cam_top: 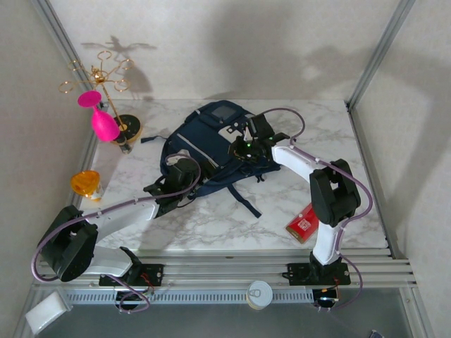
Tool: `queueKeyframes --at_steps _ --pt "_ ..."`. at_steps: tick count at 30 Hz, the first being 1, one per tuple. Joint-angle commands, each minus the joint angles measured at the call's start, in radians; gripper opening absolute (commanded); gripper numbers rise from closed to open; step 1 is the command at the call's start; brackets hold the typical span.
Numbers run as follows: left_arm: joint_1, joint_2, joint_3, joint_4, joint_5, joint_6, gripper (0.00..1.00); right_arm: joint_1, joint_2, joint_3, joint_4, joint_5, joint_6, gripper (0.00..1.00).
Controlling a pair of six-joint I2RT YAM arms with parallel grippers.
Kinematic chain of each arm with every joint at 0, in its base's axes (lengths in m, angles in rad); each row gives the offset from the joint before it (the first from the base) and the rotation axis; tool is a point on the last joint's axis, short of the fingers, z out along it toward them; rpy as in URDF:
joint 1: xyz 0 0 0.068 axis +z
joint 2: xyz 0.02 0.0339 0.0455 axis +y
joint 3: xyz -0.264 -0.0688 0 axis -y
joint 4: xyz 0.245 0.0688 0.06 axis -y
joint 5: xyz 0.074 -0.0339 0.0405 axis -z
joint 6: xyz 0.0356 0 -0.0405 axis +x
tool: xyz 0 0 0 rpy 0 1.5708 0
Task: Pack books, pencil case, and school supplies into a backpack
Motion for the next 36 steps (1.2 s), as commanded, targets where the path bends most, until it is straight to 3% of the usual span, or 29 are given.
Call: queueKeyframes --at_steps 1,3,9,11,15,19,27,30,36 --pt "-0.007 -0.035 0.010 -0.066 -0.013 0.022 0.60 0.016 -0.037 -0.056 0.115 -0.071 0.038 0.05" --pt "-0.008 -0.070 -0.016 -0.067 -0.010 0.011 0.62 0.026 -0.046 -0.094 0.169 -0.109 0.077 0.00" --pt "-0.009 -0.171 -0.042 -0.175 -0.030 0.033 0.66 0.085 -0.098 -0.178 0.297 -0.111 0.186 0.00" --pt "0.035 -0.186 -0.048 -0.195 0.029 0.099 0.80 0.111 -0.118 -0.197 0.328 -0.107 0.213 0.00" --pt "0.137 -0.179 -0.042 -0.218 0.104 0.202 0.76 0.158 -0.173 -0.268 0.402 -0.072 0.273 0.00" --pt "0.186 -0.139 -0.072 -0.108 0.184 0.176 0.72 0.161 -0.233 -0.338 0.421 0.010 0.312 0.00" --pt "0.196 0.073 -0.014 0.119 0.213 0.137 0.63 0.188 -0.354 -0.475 0.461 0.112 0.378 0.00" --pt "0.196 0.187 0.058 0.170 0.212 0.142 0.63 0.193 -0.397 -0.505 0.455 0.156 0.390 0.00" --pt "0.198 0.424 0.258 0.245 0.319 0.167 0.62 0.237 -0.446 -0.550 0.472 0.274 0.418 0.00"
